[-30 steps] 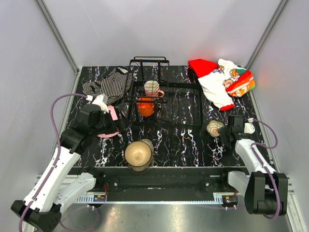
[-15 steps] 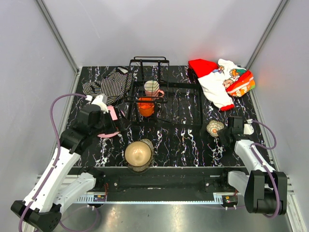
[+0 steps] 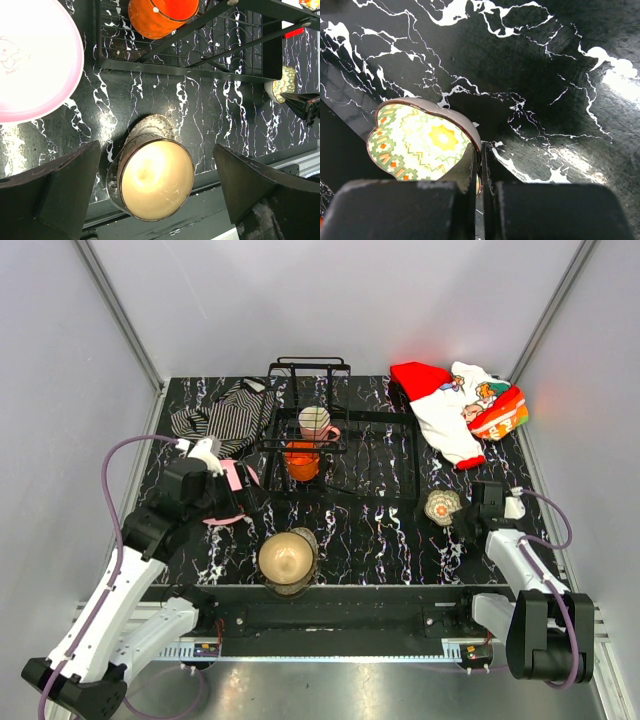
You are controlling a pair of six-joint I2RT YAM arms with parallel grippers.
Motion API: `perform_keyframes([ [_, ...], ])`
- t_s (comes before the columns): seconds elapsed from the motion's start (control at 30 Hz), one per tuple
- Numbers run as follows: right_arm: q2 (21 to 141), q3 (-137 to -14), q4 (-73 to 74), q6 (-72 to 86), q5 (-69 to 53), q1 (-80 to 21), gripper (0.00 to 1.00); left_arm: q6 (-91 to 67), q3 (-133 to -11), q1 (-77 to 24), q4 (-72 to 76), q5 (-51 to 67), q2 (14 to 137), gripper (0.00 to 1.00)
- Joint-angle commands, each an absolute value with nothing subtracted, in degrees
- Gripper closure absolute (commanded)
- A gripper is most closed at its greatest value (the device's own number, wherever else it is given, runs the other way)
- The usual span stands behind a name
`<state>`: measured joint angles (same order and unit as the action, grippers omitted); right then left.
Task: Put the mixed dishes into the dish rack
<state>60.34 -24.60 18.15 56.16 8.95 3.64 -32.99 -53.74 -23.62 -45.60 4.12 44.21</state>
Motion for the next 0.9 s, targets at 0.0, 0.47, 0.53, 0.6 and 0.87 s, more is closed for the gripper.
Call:
perform_keyframes([
  [0.0,57.2,-24.8,18.2,56.1,9.1,4.0,1.0,-31.9,-55.8,-23.4,-45.3,2.8,43.2,0.01],
  [0.47,53.3,-44.9,18.8,37.3,14.8,3.9,1.0,-30.9,-57.0,-23.4,-45.0,3.6,43.3,0.01],
  [0.53,55.8,-47.0,15.0,32.6,13.7,3.7,1.0,-30.9,-57.0,-23.4,-44.9,3.9,43.6,0.01],
  [0.6,59.2,-49.6,10.7,26.8,14.0,2.9,1.0,-30.8,-56.9,-23.5,-44.5,4.3,43.7,0.01],
  [0.87,69.4,-55.9,-2.4,9.2,30.5,-12.7,1.0,-30.3,-56.3,-23.4,-42.8,5.5,44.6,0.01],
])
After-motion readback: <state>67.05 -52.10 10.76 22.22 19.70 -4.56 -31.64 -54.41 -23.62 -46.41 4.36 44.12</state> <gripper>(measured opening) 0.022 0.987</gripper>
